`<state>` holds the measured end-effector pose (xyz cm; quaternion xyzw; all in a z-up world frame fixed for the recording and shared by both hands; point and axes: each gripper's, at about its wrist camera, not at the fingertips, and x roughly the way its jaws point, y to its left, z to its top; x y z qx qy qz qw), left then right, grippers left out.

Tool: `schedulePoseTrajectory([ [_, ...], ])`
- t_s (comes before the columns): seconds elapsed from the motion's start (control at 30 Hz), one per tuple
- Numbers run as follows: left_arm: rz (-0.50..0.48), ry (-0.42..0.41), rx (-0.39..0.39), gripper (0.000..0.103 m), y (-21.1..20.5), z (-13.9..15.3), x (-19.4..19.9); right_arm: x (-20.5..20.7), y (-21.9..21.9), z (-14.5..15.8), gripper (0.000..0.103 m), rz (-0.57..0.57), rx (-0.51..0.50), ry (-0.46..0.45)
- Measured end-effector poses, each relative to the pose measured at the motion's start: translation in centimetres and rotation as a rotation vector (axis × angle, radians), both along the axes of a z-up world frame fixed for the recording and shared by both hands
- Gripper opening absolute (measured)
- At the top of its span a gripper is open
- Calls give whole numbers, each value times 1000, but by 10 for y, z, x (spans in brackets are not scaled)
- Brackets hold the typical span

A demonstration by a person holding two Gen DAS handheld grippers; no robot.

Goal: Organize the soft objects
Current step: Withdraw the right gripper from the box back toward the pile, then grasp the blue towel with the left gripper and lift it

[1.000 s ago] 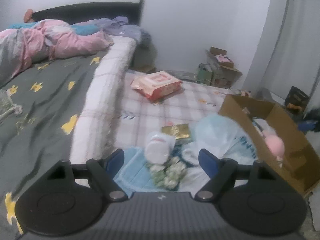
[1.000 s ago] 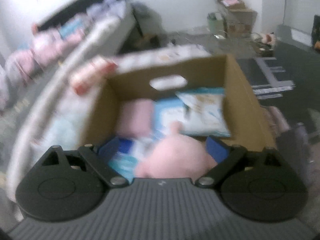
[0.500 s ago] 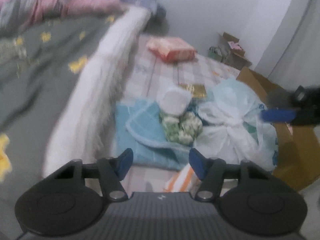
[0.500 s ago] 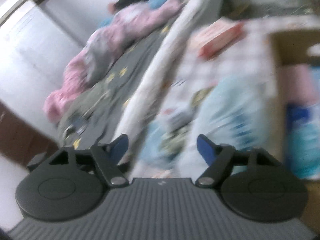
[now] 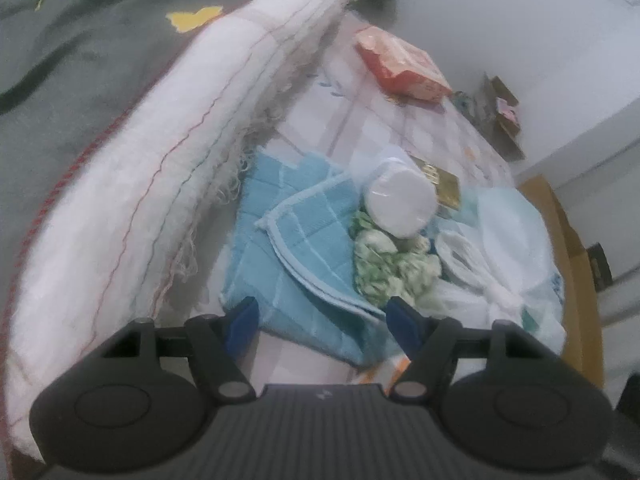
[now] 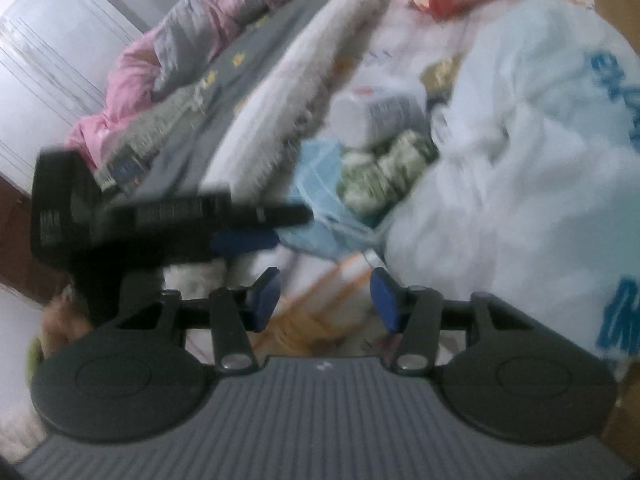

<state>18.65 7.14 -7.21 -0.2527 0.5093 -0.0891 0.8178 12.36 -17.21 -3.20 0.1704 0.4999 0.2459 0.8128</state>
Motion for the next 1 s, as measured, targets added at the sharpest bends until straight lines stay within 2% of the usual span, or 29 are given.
schedulePoseTrajectory([
  [0.13,13,-18,42,71,-9,-5,6,-3,-6,-13,49,-21,24,30],
  [0.2,22,-35,82,67,-15,-4,8,-4,-9,-16,49,-30,39,37],
  [0.3,44,-59,144,50,-20,-4,10,-6,-12,-18,50,-34,48,34],
  [0.37,56,-74,188,32,-23,-5,10,-8,-13,-19,50,-36,52,31],
  [0.47,54,-82,215,19,-25,-5,11,-6,-14,-22,51,-39,62,32],
  [0.6,68,-87,214,13,-25,0,13,-8,-19,-26,50,-48,79,42],
  [0.67,71,-127,229,13,-25,12,11,-10,-24,-27,50,-53,85,45],
  [1.0,41,-376,219,10,-34,107,13,-18,-31,-20,51,-74,101,15],
])
